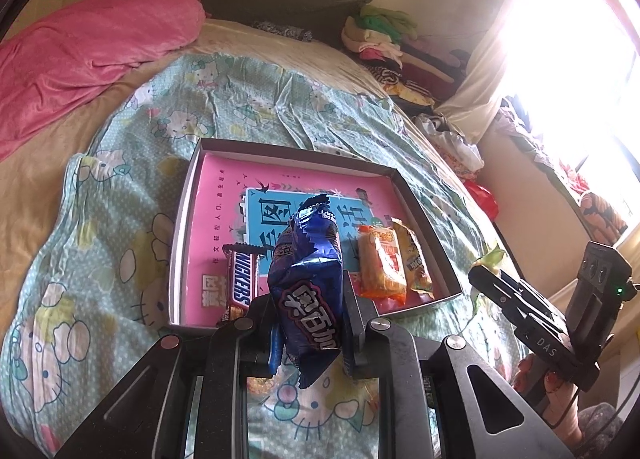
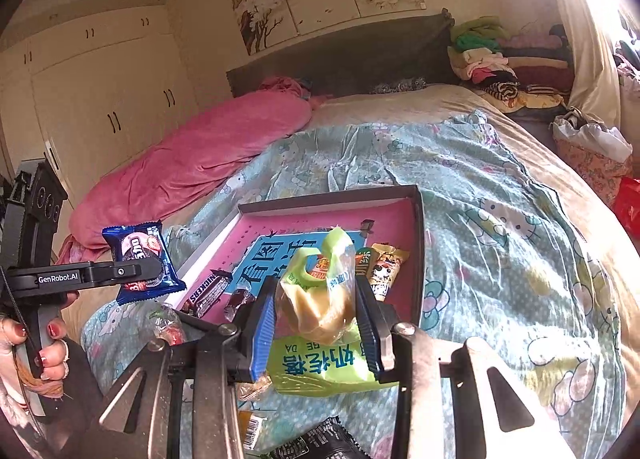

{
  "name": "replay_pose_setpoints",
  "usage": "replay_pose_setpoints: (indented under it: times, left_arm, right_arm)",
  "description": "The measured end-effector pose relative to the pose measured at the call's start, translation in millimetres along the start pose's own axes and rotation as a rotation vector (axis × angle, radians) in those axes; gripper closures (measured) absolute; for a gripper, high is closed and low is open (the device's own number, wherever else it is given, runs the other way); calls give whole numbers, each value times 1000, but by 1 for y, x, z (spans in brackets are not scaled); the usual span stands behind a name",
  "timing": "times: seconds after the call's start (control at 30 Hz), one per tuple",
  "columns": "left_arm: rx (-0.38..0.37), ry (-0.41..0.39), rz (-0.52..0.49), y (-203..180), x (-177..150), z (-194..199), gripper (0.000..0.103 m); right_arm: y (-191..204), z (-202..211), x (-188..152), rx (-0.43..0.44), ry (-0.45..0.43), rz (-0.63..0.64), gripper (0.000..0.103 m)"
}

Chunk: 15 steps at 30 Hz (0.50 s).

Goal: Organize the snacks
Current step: 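Lift and carry the blue bag over the tray with the left tool while the right carries the green-yellow bag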

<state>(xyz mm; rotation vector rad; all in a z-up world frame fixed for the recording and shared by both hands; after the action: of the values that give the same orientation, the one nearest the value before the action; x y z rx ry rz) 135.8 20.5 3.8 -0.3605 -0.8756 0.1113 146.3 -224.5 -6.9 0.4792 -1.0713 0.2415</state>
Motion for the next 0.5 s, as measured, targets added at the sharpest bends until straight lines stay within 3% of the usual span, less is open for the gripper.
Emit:
replay_pose_setpoints:
  times: [0.5]
  left_arm:
    - [25, 24, -1, 2, 1, -18, 80]
  right_arm:
    - [-4, -2, 4, -15, -20, -11, 65]
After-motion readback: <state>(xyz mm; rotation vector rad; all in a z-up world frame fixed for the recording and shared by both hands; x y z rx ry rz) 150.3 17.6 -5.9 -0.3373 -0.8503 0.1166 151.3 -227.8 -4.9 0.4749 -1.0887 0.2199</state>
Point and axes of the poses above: each gripper's, at about its wrist camera, not at the fingertips, and z roughly against the way its jaws point, y to its left, x to its top, the point moved 2 cm from there along -z, roughly the way its jaws point, and after that the axes turned 8 degrees about -y, right-handed, at the moved point
